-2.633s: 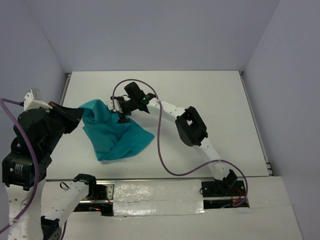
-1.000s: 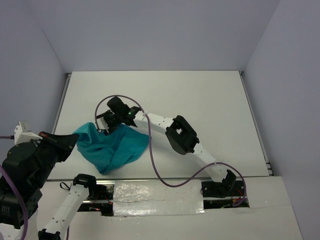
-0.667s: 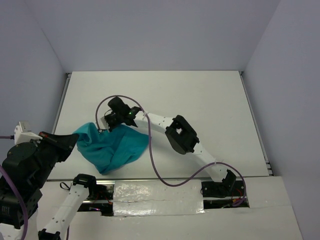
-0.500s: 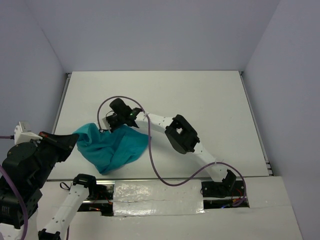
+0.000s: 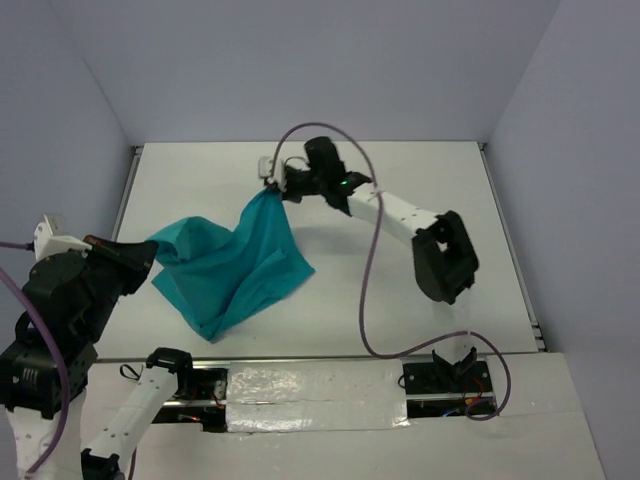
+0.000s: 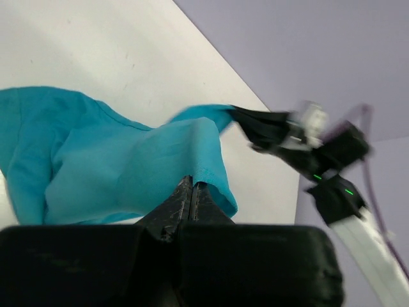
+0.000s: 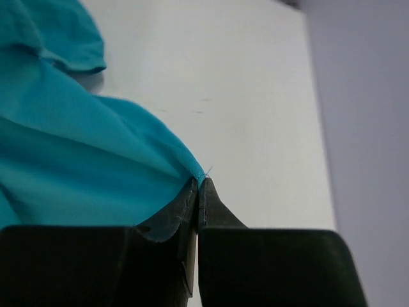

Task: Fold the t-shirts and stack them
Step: Flatten out the tshirt

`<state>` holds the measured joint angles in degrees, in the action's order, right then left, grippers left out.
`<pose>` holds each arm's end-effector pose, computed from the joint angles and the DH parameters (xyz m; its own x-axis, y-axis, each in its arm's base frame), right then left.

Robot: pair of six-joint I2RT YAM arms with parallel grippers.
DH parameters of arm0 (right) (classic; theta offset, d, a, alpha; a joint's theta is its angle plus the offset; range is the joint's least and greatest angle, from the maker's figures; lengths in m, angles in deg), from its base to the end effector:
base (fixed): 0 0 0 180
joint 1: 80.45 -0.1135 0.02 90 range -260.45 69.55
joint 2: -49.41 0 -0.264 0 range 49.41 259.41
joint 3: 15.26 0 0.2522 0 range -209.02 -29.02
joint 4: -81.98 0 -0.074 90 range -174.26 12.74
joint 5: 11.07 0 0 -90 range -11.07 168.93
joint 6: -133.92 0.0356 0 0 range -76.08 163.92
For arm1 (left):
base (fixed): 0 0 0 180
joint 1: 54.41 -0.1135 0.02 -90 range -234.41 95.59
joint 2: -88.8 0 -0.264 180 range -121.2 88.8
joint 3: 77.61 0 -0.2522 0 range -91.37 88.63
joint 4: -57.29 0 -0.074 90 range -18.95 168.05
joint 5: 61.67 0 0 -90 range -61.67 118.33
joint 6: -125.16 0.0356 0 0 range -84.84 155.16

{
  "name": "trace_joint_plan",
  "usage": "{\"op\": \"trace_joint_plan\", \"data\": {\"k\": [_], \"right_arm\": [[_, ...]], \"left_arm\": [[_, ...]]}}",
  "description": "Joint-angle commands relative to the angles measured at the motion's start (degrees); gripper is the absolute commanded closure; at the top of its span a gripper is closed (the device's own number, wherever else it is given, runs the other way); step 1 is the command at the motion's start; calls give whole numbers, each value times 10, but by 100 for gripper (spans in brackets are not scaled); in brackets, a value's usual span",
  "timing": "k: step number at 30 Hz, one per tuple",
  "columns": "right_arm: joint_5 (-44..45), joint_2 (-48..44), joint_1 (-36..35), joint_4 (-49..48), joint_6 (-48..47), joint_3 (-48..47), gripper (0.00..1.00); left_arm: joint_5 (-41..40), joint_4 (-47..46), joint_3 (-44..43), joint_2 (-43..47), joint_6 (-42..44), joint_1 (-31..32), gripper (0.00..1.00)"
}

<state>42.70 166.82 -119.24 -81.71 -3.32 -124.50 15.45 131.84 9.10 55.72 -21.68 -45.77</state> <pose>0.3646 0.3200 0.2695 0.4596 -0.3905 -0.7977 -0.8649 0.0075 -0.5019 0.0303 0.0034 0.4495 -0.0778 -0.8136 -0.5762 -0.2417 0.5761 -0.7809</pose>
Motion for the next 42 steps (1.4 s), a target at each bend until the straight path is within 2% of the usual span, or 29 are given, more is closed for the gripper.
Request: {"op": "trace_joint_plan", "data": {"k": [1,8,12,21,30,37,42], "right_arm": [[-55,-103,35,-34,43,45,100],[-54,-268,110,25,38,172,100],[-31,-336,157,47,36,241,100],[27,-473,240,58,70,357,100],[39,-538,306,69,110,398,100],[4,-594,334,67,155,418,100],[24,-622,338,61,174,431,100]], "left_arm": [[-22,-96,17,-37,36,-2,100],[15,-286,83,-126,90,-2,100],[12,-356,94,-168,127,-3,100],[-76,-412,113,-245,147,-7,100],[-124,-433,117,-272,140,-16,100],[-74,-469,144,-260,121,-21,100],[-52,-491,186,-266,93,-21,100]]}}
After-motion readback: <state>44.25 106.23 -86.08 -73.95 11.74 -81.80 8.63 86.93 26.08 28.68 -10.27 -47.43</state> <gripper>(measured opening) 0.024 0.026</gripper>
